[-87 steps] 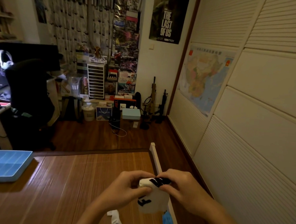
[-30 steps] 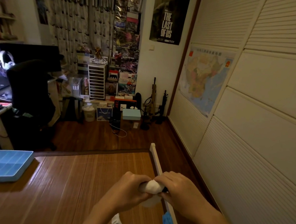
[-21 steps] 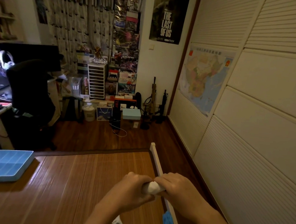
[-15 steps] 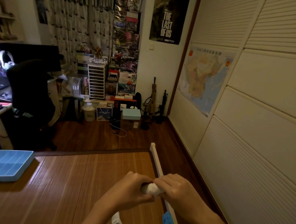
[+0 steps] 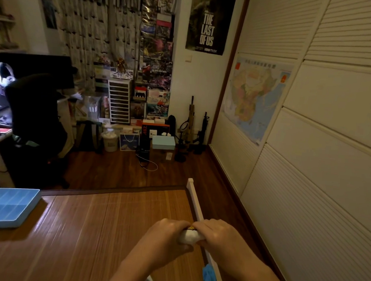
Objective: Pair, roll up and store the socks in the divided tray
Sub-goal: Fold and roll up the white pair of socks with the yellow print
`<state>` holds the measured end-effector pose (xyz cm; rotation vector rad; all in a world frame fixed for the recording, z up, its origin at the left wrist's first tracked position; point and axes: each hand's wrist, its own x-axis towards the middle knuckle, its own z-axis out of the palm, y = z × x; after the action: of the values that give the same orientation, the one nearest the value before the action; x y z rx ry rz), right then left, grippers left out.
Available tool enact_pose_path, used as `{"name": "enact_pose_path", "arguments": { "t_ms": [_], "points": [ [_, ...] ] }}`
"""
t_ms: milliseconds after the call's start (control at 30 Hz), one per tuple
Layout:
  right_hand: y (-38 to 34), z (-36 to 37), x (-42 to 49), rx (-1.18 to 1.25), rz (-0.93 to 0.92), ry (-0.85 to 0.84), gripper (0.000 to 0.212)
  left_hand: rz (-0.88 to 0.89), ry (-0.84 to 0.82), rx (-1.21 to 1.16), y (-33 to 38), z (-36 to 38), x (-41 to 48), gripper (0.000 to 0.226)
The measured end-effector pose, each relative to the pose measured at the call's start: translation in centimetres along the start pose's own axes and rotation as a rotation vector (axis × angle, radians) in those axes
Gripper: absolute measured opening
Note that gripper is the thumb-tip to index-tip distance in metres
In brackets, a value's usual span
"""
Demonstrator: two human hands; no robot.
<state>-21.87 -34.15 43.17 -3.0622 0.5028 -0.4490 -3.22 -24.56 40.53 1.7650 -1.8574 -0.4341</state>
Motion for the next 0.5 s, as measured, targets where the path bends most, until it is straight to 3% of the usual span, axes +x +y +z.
{"name": "enact_pose_path", "arguments": {
  "t_ms": [200, 400, 500],
  "points": [
    [-0.6, 0.1, -0.4, -0.019, -0.083, 0.061, 0.032, -0.02, -0.067, -0.034, -0.4, -0.6, -0.2, 0.037],
    [-1.1, 0.0, 0.3, 0.084, 0.097, -0.117, 0.064, 0.053, 0.049, 0.166, 0.4, -0.2, 0.0, 0.032],
    [-0.9, -0.3, 0.7, 0.043, 0.09, -0.125, 0.037, 0.039, 0.023, 0.16, 0.6, -0.4, 0.1, 0.036]
  ]
}}
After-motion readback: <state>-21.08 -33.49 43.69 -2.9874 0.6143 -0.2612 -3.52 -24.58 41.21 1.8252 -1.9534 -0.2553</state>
